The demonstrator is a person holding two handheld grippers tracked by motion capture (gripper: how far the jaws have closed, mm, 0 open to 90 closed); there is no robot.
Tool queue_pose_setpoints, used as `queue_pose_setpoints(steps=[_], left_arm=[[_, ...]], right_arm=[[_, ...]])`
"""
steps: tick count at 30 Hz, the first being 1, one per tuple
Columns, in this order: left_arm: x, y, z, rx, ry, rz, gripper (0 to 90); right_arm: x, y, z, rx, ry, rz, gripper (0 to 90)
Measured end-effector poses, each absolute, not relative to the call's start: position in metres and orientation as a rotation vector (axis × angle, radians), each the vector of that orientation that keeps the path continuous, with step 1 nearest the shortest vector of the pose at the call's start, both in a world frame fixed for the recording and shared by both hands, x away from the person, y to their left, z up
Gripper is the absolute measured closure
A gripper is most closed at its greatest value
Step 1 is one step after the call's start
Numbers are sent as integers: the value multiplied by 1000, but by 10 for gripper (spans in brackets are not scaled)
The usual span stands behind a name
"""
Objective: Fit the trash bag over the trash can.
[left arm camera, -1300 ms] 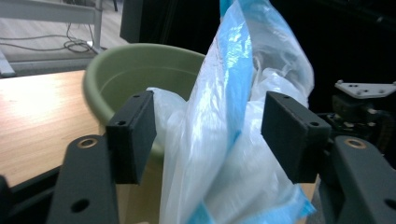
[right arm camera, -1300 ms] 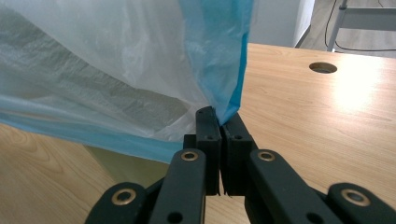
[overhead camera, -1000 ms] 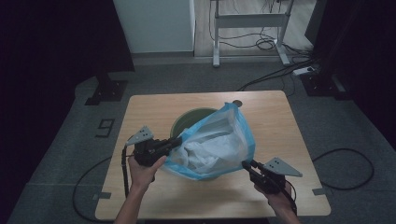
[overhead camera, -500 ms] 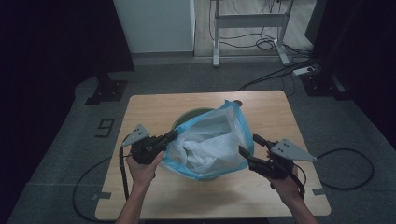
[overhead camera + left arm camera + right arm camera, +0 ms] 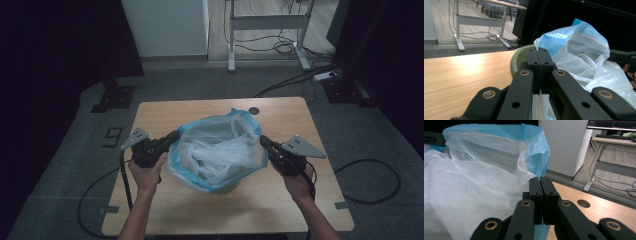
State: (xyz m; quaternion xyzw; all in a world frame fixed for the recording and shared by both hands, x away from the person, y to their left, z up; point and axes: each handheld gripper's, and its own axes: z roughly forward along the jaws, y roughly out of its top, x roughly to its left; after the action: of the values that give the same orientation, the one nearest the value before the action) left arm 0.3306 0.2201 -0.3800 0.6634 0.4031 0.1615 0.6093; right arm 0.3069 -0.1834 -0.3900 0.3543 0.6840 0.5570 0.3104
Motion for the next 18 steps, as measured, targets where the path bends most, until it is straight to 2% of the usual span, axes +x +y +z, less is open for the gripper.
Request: queue_pose_setpoints(steps=[10, 18], left_arm=[[327, 235, -376, 1487, 926, 345, 895], [335, 235, -368, 1482, 930, 333, 895]], right_arm=[[300, -195, -384, 958, 1753, 1533, 871], [308, -191, -372, 963, 1743, 1546, 848]])
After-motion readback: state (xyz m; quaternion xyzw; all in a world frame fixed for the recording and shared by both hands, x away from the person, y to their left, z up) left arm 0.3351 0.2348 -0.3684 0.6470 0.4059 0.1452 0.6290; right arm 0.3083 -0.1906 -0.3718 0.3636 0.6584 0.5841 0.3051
